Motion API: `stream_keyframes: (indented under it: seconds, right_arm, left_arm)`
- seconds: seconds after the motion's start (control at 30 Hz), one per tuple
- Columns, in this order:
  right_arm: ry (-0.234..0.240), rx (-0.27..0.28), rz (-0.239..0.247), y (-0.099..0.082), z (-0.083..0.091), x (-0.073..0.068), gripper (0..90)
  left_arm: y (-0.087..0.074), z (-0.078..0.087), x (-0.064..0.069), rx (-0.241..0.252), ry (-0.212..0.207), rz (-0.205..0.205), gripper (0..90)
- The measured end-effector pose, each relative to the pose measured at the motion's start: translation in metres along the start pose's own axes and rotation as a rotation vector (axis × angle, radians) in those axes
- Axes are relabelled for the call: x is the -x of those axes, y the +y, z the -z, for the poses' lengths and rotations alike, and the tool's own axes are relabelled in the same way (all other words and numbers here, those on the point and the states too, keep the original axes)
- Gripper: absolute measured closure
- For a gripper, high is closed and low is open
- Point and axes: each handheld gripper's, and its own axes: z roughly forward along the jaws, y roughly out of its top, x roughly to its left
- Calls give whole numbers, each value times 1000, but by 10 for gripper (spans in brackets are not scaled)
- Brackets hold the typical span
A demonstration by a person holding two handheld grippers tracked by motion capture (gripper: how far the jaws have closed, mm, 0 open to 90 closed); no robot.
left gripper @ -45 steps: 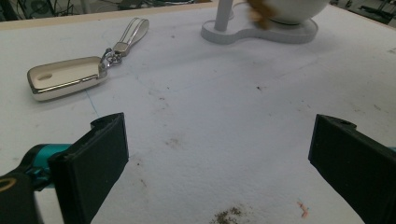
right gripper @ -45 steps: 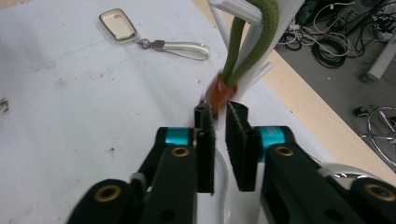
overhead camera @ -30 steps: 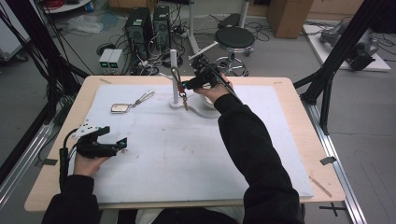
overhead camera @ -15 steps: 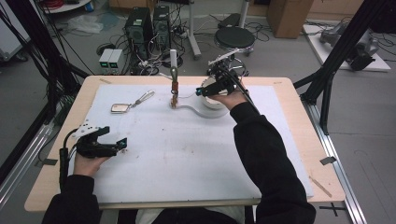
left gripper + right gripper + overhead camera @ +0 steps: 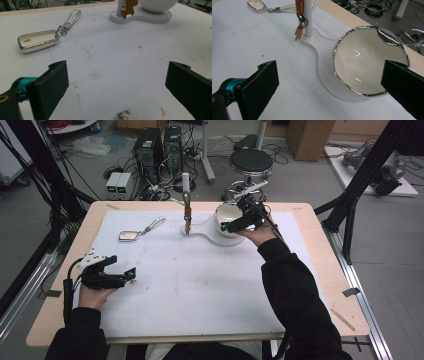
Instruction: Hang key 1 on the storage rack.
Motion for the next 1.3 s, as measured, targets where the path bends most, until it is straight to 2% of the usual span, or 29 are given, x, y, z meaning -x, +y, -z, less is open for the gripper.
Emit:
stream_keyframes:
  seconds: [0.1, 0.17, 0.4, 0.7, 0.93, 1.03, 1.17, 1.3]
  right_arm:
    - [-2, 12, 8, -8, 3, -2, 5]
    - [4, -1, 8, -13, 4, -2, 5]
    - [17, 57, -3, -33, 18, -6, 5]
    - [-10, 135, -28, -65, 42, -9, 5]
    - [-56, 166, -40, -91, 46, -8, 5]
    - [-66, 162, -54, -102, 47, -4, 5]
    - [-54, 190, -74, -114, 52, 0, 5]
    - [-53, 200, -73, -126, 54, 0, 5]
  left_arm:
    - [0, 0, 0, 1, 0, 0, 53]
    - [0, 1, 0, 2, -1, 0, 53]
    - [0, 1, 1, 3, 2, -2, 53]
    - [0, 1, 0, 4, 1, -4, 53]
    - [0, 0, 0, 9, -4, -2, 53]
    - [0, -1, 1, 8, -2, -1, 53]
    - [1, 0, 1, 6, 0, -4, 53]
    - [1, 0, 1, 5, 0, -7, 53]
